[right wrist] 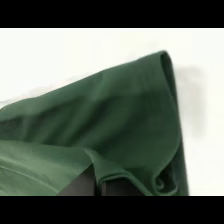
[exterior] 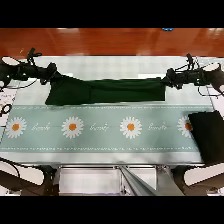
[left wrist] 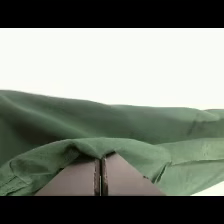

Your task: Fold the shirts.

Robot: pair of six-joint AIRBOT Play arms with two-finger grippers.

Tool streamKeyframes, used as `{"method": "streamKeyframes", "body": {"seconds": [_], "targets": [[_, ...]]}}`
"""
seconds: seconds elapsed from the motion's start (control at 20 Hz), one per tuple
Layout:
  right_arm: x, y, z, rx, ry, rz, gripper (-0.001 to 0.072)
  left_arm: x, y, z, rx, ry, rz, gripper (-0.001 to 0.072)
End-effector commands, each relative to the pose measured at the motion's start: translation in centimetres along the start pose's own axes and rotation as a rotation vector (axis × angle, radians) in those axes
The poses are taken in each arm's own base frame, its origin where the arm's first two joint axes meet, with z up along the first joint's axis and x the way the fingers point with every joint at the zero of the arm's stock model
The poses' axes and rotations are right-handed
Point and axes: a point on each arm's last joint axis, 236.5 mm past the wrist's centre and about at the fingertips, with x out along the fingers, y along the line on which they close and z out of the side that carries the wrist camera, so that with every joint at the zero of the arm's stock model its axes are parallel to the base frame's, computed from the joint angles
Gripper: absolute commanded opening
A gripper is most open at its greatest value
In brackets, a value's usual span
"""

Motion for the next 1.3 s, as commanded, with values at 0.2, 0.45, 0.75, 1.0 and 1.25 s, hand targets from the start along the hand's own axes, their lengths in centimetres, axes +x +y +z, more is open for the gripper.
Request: {"method": "streamKeyframes", "body": {"seconds": [0.2, 0.45, 0.75, 1.0, 1.25], "targets": [[1.5, -1.1, -0.4, 0.052, 0.04, 0.002, 0.002, 2.3, 0.8, -1.6, 0.023, 0.086, -0.006, 0.0023], [-2.4, -1.6, -0.9, 0.033, 0.144, -0.002, 0.0417, -2.7, 5.8, -1.9, -0.108, 0.171, 0.242, 0.0499], [-13.7, -7.2, 0.5, 0.115, -0.013, -0.155, 0.0418, -13.8, 3.0, 1.7, 0.073, -0.216, 0.365, 0.0499], [-6.9, -8.0, -4.5, 0.176, 0.022, -0.074, 0.0427, -11.4, -1.7, -6.4, 0.182, -0.421, 0.262, 0.0499], [-3.3, -6.1, -3.6, 0.204, 0.031, 0.041, 0.0427, -9.0, -2.0, -11.0, 0.183, -0.291, 0.24, 0.0499]]}}
